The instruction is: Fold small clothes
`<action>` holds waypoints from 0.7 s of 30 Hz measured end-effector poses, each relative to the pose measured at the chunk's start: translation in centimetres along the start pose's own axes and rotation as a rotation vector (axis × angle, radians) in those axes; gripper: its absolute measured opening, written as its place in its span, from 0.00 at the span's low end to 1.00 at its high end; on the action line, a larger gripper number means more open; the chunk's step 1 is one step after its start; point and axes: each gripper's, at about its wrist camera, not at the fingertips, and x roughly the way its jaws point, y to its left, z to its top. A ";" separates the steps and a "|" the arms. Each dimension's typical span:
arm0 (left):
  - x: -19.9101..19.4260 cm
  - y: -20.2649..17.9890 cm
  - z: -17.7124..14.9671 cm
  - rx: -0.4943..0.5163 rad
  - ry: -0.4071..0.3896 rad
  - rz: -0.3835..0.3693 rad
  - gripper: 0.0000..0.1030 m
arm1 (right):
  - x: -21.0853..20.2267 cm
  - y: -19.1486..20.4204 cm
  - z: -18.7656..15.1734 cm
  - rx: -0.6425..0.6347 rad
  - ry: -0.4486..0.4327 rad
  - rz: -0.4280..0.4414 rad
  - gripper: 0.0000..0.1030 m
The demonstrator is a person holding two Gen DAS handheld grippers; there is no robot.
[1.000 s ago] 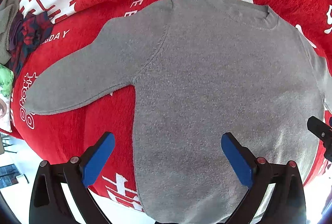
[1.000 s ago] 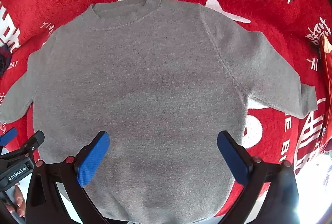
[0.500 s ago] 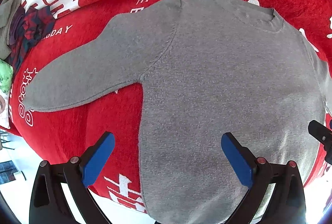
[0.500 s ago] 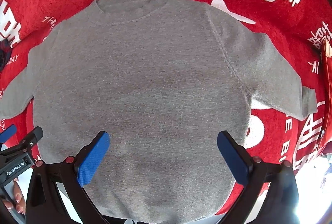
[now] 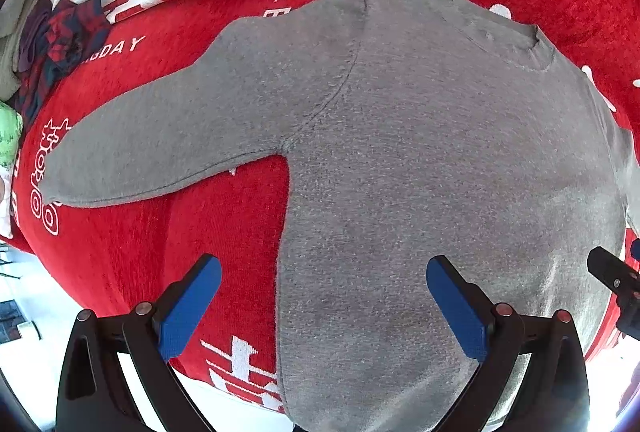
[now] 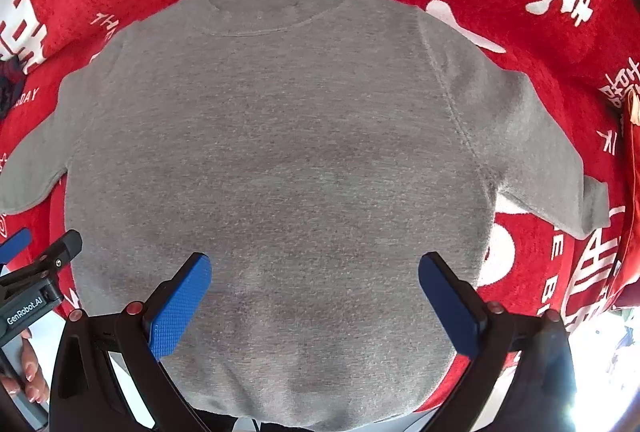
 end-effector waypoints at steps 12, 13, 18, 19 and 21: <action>0.9 4.8 0.3 -0.157 -0.026 -0.185 1.00 | -0.7 3.3 -0.2 -0.086 -0.038 0.051 1.00; 0.9 6.0 0.4 -0.196 -0.035 -0.220 1.00 | -0.8 3.9 -0.2 -0.099 -0.038 0.058 1.00; 1.0 14.9 0.1 -0.433 -0.164 -0.316 1.00 | -0.7 6.5 -0.4 -0.149 -0.028 0.077 1.00; 1.3 17.7 -0.2 -0.503 -0.199 -0.328 1.00 | -0.7 7.2 -0.4 -0.161 -0.025 0.081 1.00; 2.2 21.3 -0.8 -0.593 -0.225 -0.351 1.00 | -0.6 8.1 -0.5 -0.176 -0.022 0.088 1.00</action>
